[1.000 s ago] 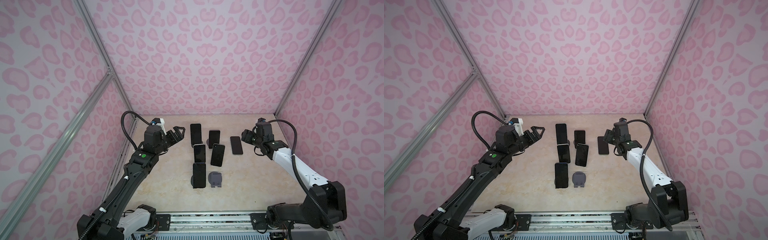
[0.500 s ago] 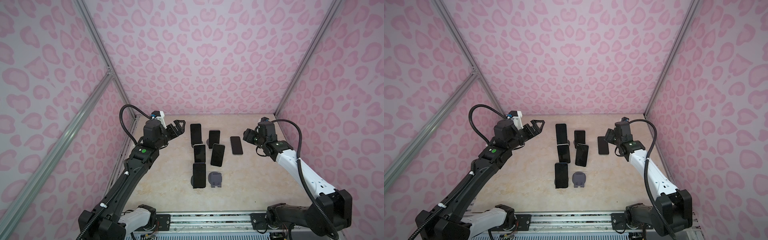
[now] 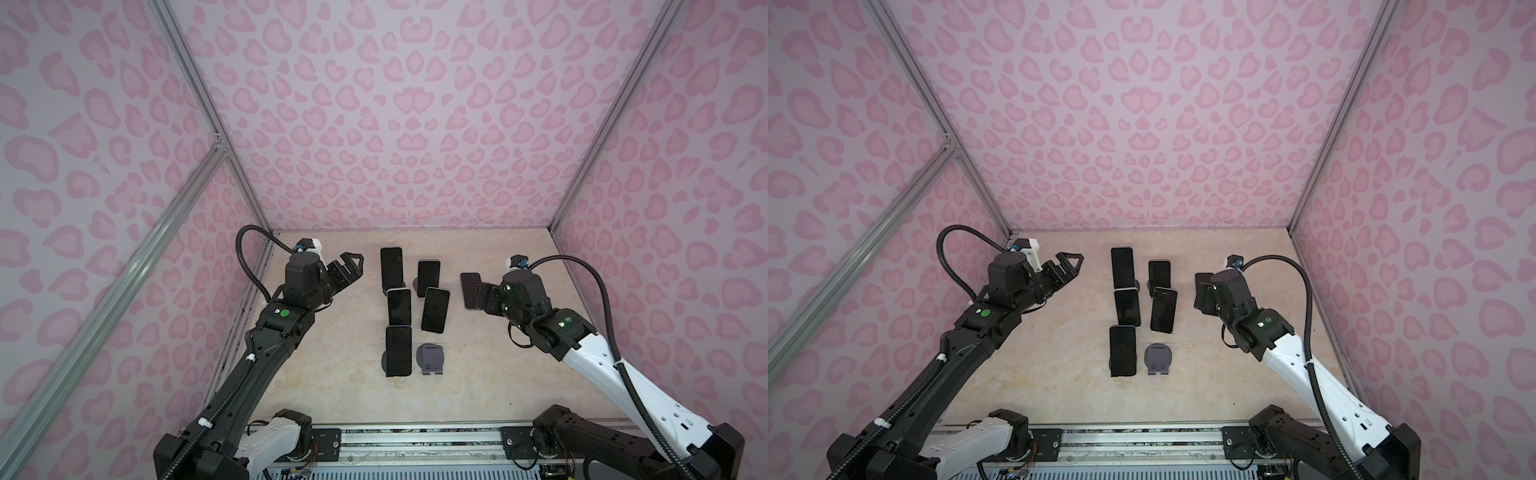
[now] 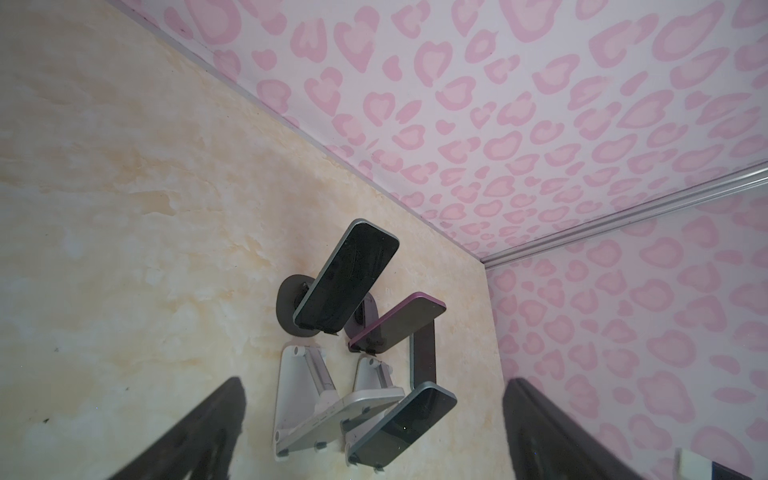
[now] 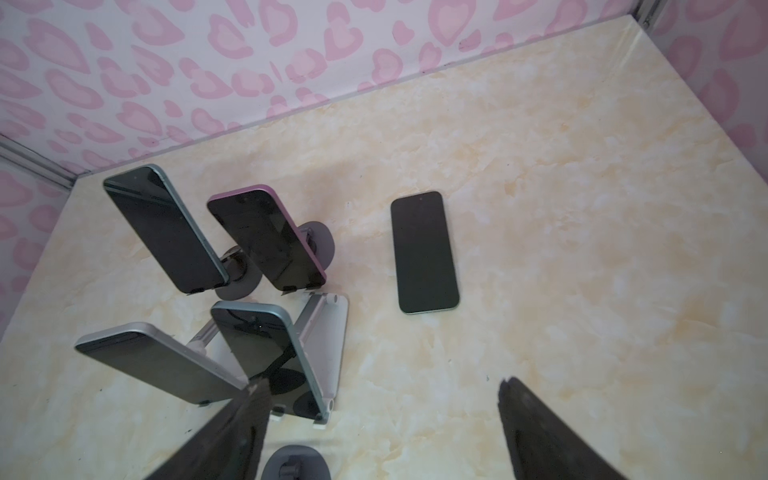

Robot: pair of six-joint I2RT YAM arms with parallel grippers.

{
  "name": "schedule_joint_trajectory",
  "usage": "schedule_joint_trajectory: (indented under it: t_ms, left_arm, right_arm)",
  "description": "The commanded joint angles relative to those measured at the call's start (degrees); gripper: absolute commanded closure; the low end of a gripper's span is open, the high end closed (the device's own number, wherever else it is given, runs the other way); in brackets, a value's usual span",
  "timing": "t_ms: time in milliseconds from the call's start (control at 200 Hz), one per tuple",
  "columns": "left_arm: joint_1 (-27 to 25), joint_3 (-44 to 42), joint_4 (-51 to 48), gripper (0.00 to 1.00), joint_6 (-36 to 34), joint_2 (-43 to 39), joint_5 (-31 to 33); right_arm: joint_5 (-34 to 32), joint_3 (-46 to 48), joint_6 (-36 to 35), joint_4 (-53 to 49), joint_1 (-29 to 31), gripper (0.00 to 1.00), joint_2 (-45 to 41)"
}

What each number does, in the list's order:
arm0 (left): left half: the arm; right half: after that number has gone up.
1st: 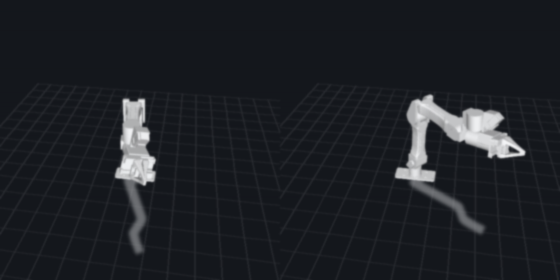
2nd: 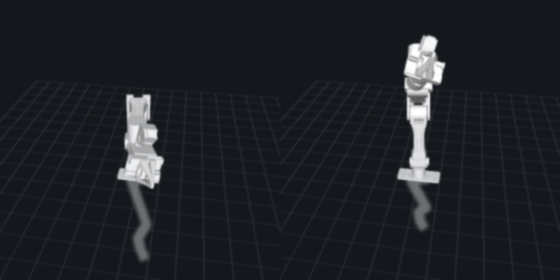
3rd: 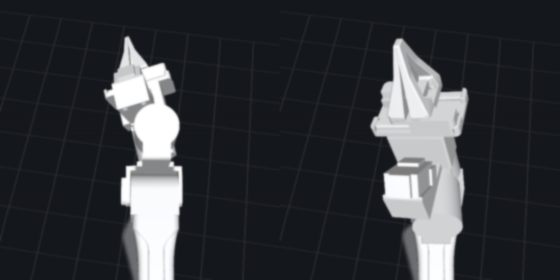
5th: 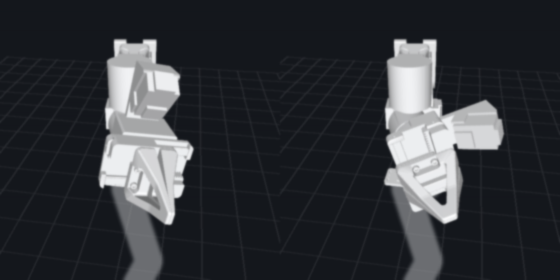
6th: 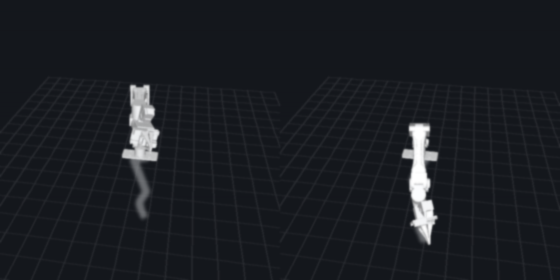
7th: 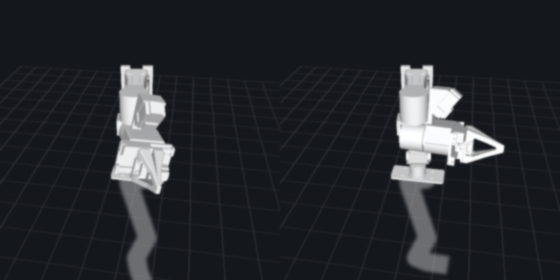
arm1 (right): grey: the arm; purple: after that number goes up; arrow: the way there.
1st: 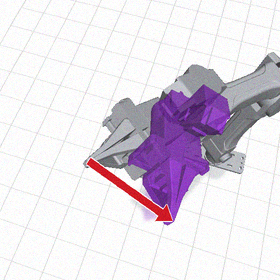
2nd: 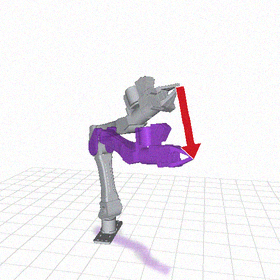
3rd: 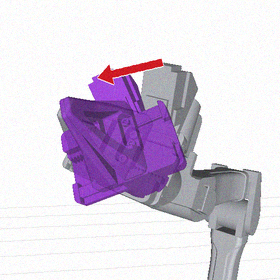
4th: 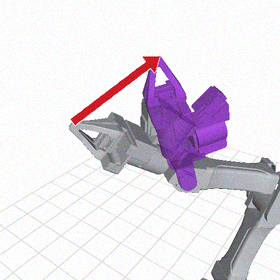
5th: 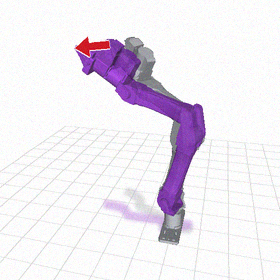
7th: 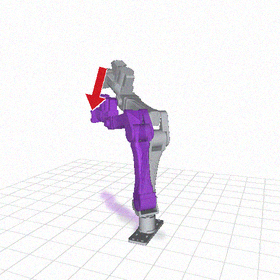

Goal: Remove the phone from the phone stand
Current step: 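Lower the right gripper onto the blue-edged phone's top edge and close it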

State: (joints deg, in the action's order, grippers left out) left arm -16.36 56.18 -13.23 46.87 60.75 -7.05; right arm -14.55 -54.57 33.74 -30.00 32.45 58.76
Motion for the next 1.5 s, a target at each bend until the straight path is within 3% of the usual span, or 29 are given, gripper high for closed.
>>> schedule_joint_trajectory:
  t_ms: [0,365,670,990,1495]
  left_arm:
    - [0.1,-1.6,-0.2,0.01,-0.8,-2.6,1.2]
    - [1.8,-2.4,-3.2,0.02,0.5,-1.4,1.5]
    - [5.3,-2.0,-5.6,0.03,2.9,-0.8,0.2]
    - [7.1,-2.5,-5.2,0.03,4.0,-0.8,-1.8]
    - [7.7,-2.1,-4.4,0.03,3.4,-0.4,-4.7]
  right_arm:
    - [-5.9,1.0,4.6,-0.9,3.6,0.11,-1.2]
    - [-14.3,-2.6,10.9,0.6,19.9,0.11,5.4]
    - [-17.2,-8.2,15.2,6.2,31.4,0.04,20.0]
    - [-15.7,-14.9,18.2,6.3,35.7,0.01,32.1]
    - [-17.0,-18.5,21.4,3.3,36.5,0.01,38.5]
